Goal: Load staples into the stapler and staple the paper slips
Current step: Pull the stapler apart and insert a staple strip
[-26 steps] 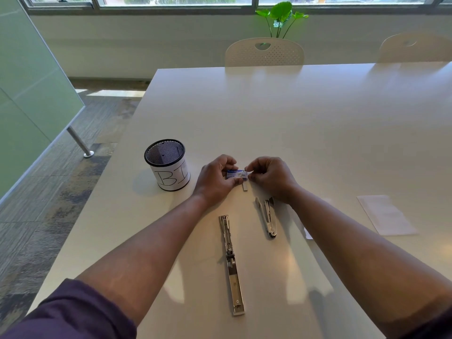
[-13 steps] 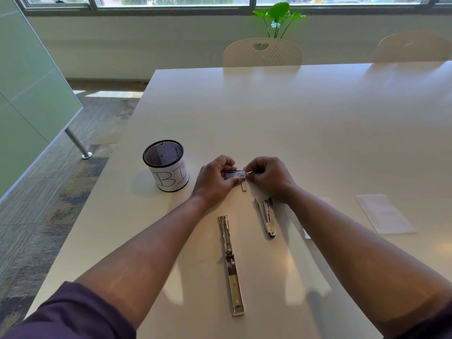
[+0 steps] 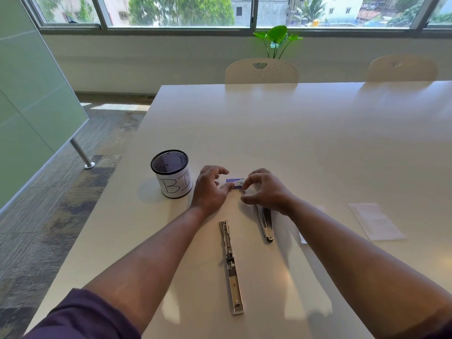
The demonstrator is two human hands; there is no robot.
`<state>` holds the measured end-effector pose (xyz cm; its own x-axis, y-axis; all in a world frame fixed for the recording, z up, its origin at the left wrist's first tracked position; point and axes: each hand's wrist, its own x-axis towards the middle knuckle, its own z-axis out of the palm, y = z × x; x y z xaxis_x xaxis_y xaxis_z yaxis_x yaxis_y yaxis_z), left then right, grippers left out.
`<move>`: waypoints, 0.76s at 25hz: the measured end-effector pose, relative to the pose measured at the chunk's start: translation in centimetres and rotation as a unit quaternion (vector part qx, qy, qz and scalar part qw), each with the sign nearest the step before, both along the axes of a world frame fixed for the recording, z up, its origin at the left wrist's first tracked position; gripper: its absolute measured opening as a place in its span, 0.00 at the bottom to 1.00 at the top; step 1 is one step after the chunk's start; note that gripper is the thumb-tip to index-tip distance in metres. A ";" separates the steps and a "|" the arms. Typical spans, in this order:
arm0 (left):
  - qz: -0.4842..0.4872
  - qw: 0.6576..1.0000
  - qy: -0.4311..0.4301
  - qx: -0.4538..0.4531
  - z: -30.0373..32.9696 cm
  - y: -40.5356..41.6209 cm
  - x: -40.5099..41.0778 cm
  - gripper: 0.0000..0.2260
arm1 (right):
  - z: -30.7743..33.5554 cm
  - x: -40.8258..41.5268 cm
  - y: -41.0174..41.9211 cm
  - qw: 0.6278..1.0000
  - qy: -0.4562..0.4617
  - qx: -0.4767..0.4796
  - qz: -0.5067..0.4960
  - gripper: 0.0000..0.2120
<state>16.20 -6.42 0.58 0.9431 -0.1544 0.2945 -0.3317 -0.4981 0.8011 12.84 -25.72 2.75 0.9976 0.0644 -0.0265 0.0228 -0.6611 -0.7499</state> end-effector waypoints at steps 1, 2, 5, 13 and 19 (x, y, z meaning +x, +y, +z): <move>0.004 1.000 0.002 -0.004 -0.1 0.2 -0.3 0.14 | 0.1 0.0 0.1 1.000 -0.001 -0.016 0.004 0.11; 0.008 1.000 0.003 -0.011 -0.1 0.4 -0.6 0.14 | 0.2 0.0 0.2 1.000 0.000 -0.030 0.009 0.11; 0.019 0.999 0.016 -0.045 -0.2 1.1 -1.8 0.13 | 0.4 0.3 0.4 0.998 0.006 -0.060 0.017 0.10; -0.002 0.985 0.089 -0.147 0.2 2.3 -4.7 0.09 | 1.1 -0.9 1.4 0.994 -0.053 -0.087 0.026 0.06; -0.101 0.959 0.139 -0.227 0.4 3.0 -6.8 0.08 | 1.1 -4.1 4.1 0.965 -0.190 -0.159 0.085 0.08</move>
